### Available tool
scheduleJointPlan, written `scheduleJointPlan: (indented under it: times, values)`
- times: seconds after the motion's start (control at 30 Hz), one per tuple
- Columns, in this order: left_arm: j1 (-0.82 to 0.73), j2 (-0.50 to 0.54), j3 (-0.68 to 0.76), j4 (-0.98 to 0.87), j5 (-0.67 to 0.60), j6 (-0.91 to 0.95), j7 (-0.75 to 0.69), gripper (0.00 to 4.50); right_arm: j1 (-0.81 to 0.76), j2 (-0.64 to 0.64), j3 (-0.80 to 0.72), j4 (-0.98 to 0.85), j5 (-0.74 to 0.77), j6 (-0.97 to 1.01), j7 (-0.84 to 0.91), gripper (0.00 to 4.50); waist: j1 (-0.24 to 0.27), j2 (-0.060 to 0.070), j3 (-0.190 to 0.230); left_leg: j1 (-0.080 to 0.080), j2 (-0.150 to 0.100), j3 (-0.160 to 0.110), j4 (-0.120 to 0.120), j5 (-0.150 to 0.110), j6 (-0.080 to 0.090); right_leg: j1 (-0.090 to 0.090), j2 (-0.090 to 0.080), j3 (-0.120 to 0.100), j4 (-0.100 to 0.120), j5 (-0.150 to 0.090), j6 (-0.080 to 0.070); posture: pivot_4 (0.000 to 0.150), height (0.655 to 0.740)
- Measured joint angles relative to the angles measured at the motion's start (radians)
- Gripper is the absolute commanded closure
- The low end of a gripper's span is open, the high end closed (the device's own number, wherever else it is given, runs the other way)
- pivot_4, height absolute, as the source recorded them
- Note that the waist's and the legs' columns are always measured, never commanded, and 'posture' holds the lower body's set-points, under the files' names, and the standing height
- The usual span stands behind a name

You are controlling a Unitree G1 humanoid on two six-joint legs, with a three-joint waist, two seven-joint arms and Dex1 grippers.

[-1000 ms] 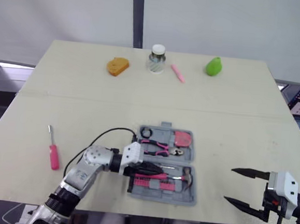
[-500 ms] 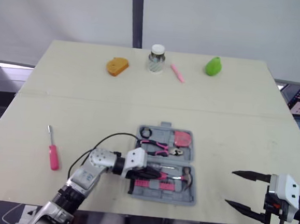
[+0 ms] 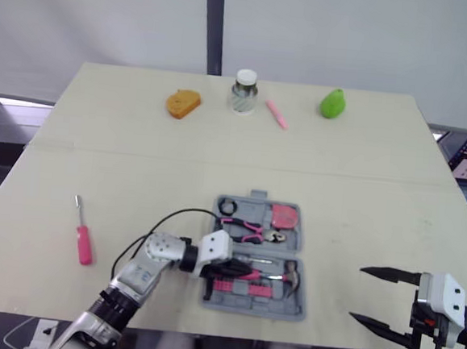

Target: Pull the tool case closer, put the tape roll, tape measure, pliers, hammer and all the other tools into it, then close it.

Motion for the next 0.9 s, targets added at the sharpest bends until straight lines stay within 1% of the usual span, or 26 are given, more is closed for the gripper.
scheduleJointPlan:
  times: [0.3,0.4,0.57,0.7,0.9]
  values:
    - [0.0,0.006,-0.027,-0.006,0.038,-0.04,0.015,4.48,0.0,0.0,-0.019,0.0,-0.004,0.001,-0.003,0.0,0.002,0.002,-0.001,0.0,0.0,0.0,0.0,0.0,0.0,0.001,0.0,0.0,-0.001,0.0,0.0,0.15,0.695]
    - [0.0,0.01,-0.034,-0.008,0.056,-0.059,0.022,4.48,-0.001,0.0,-0.028,0.0,-0.005,0.001,-0.003,0.0,0.002,0.003,-0.002,0.002,0.0,0.0,0.0,-0.001,0.0,0.002,0.0,0.0,-0.004,0.0,0.0,0.15,0.695]
    - [-0.002,0.014,-0.052,-0.009,0.082,-0.068,0.038,4.48,0.0,0.0,-0.028,0.0,-0.007,0.001,-0.003,0.0,0.002,0.008,-0.005,0.004,0.0,-0.001,0.0,-0.002,0.001,0.007,0.0,-0.001,-0.008,0.0,0.0,0.15,0.695]
    - [0.001,0.015,-0.067,-0.008,0.095,-0.069,0.047,4.48,0.001,0.0,-0.029,-0.001,-0.007,0.001,-0.004,0.0,0.004,0.01,-0.006,0.015,0.001,-0.001,-0.001,-0.007,0.001,0.018,-0.001,-0.001,-0.011,0.0,0.0,0.15,0.695]
    - [-0.003,0.016,-0.078,-0.006,0.1,-0.069,0.05,4.48,0.006,0.0,-0.031,-0.002,-0.007,0.002,-0.005,0.0,0.004,0.012,-0.008,0.016,0.0,-0.001,-0.001,-0.007,0.002,0.019,-0.002,0.001,-0.013,0.0,0.0,0.15,0.695]
